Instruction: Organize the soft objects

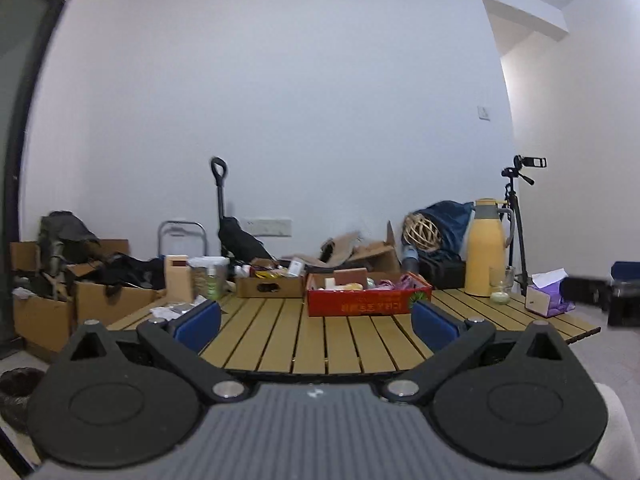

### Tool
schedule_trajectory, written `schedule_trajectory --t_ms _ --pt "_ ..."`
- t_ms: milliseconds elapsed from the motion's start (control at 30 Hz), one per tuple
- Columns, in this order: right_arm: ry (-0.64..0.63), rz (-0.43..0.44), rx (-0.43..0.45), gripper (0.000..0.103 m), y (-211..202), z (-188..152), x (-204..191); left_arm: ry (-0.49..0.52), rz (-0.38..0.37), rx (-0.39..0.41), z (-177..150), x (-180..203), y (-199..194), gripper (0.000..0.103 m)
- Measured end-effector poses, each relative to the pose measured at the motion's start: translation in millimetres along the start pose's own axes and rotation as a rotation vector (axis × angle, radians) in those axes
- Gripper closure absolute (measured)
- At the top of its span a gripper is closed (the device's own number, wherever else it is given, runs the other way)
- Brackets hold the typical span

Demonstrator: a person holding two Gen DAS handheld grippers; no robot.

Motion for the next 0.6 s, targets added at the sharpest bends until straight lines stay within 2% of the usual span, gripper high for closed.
schedule_trajectory --t_ms 67,133,333,600 --pt "-0.035 0.004 -0.005 0.000 -19.0 -9.9 -13.1 0.017 -0.029 -0.018 -7.5 1.1 -11.8 0.000" --pt "-0.075 0.026 -0.026 0.000 -30.9 -16.2 -23.0 0.028 -0.020 -0.024 -12.1 0.0 -19.7 0.000" --pt "-0.013 -0.005 -0.001 0.000 -64.0 -24.8 -28.9 -0.015 0.003 -0.070 -23.2 -9.7 -22.4 0.000" --pt "-0.028 0.012 -0.027 0.000 -56.3 -29.4 -30.6 -0.016 0.007 -0.067 -24.6 -15.1 -21.3 0.000"
Point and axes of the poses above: each gripper's, at about its wrist camera, not at the fingertips, and y roughly the way its jaws point, x to its right, z to its top, the point moved 4 cm from there along y, roughly the way its jaws point, and after that the axes turned 15 degrees about -y, right-handed, at the moved point
